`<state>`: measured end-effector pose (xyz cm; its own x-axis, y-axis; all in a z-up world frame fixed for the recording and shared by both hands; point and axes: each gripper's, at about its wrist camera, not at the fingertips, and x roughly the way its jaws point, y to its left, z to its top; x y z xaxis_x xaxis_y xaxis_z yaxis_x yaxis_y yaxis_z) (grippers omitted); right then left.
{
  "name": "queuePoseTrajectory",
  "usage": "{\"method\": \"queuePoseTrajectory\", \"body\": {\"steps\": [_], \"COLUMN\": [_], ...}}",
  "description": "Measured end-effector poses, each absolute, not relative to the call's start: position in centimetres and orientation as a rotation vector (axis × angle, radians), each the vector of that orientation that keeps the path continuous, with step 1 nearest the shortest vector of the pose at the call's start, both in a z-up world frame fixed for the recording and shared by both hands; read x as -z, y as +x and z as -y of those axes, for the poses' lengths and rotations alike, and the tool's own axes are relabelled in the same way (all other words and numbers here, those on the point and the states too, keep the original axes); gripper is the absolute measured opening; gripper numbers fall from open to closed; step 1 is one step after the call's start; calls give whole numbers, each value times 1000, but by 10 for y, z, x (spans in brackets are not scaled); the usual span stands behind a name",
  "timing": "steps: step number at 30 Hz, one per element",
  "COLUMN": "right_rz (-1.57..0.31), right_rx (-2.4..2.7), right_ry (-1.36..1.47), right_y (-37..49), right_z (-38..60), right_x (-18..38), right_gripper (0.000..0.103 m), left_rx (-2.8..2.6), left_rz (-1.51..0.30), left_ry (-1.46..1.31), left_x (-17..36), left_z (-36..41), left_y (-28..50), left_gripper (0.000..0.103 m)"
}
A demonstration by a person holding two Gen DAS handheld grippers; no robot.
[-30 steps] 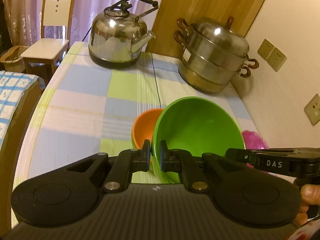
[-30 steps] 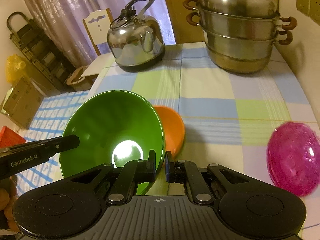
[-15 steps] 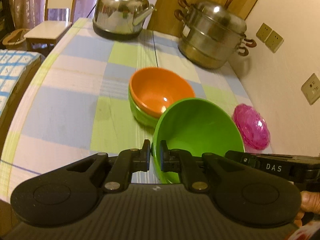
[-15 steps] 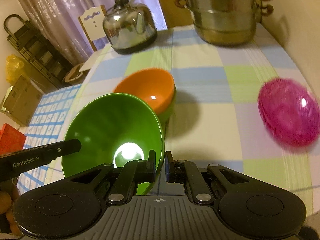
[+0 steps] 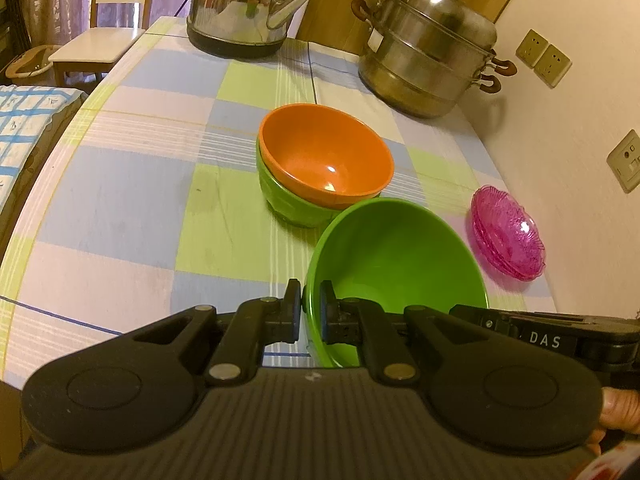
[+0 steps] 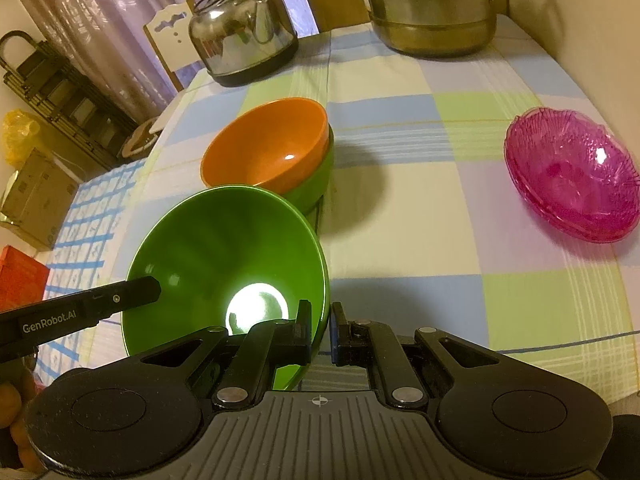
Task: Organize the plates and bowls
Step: 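Lift the green bowl with both grippers and carry it over the orange bowl, then lower the green bowl onto the orange bowl and open both grippers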
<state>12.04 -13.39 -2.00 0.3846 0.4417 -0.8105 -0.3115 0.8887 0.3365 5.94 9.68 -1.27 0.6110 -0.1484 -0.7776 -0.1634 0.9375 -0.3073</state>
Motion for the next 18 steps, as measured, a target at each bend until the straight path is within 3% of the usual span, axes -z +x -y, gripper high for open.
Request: {"method": "queuePoseTrajectory", "body": {"steps": [18], "right_rz": [-1003], "right_rx": [-496], "right_ry": [155], "right_y": [159], "right_z": [118], "right_x": [-22], "right_gripper": [9], "left_rx": [-2], "left_rz": [-824], "left_ry": [-342], "left_x": [-36], "left_z": [-116], "left_y": [110], "left_gripper": [7]}}
